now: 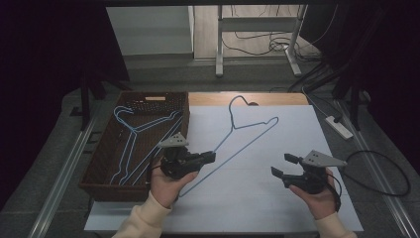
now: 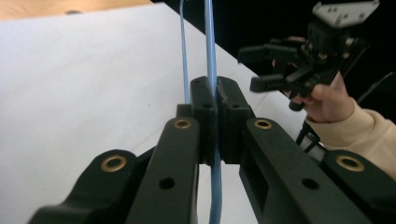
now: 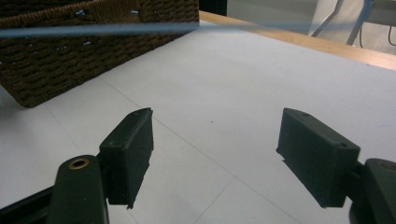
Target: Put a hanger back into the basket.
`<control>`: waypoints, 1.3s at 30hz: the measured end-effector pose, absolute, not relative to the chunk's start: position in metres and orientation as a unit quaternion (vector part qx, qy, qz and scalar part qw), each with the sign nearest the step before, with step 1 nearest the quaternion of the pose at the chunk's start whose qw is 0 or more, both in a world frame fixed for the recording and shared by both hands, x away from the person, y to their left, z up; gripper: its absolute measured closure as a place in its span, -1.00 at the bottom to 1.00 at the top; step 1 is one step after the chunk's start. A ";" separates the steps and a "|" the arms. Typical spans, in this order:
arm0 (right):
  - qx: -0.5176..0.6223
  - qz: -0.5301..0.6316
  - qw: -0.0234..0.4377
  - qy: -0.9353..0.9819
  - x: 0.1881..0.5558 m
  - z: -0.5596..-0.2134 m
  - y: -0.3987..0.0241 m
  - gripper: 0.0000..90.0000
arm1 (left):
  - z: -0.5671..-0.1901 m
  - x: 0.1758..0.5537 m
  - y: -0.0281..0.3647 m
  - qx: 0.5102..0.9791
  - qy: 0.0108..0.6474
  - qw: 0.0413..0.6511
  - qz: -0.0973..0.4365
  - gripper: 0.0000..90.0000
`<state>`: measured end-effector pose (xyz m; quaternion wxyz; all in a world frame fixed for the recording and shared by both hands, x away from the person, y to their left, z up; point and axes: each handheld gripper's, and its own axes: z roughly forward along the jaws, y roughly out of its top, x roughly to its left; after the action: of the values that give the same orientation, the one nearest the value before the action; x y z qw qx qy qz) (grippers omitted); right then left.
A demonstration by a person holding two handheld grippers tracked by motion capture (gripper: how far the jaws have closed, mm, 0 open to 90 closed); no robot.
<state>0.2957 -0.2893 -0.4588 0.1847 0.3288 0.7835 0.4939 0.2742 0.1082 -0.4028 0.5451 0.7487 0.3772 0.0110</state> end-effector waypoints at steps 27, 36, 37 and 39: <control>0.338 0.461 0.179 0.801 0.300 -0.472 -0.287 -0.40 | -0.381 0.275 0.221 0.696 0.416 0.577 0.094 0.93; 0.340 0.458 0.178 0.802 0.301 -0.474 -0.288 -0.41 | -0.381 0.276 0.257 0.680 0.434 0.580 0.114 0.93; 0.342 0.458 0.177 0.801 0.301 -0.475 -0.289 -0.41 | -0.381 0.277 0.261 0.677 0.437 0.581 0.114 0.93; 0.345 0.458 0.174 0.800 0.301 -0.476 -0.290 -0.41 | -0.382 0.279 0.269 0.674 0.441 0.581 0.116 0.93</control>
<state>0.3015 -0.2901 -0.4761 0.1739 0.3453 0.8004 0.4581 0.2786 0.2686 -0.3821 0.5809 0.6741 0.4414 0.1157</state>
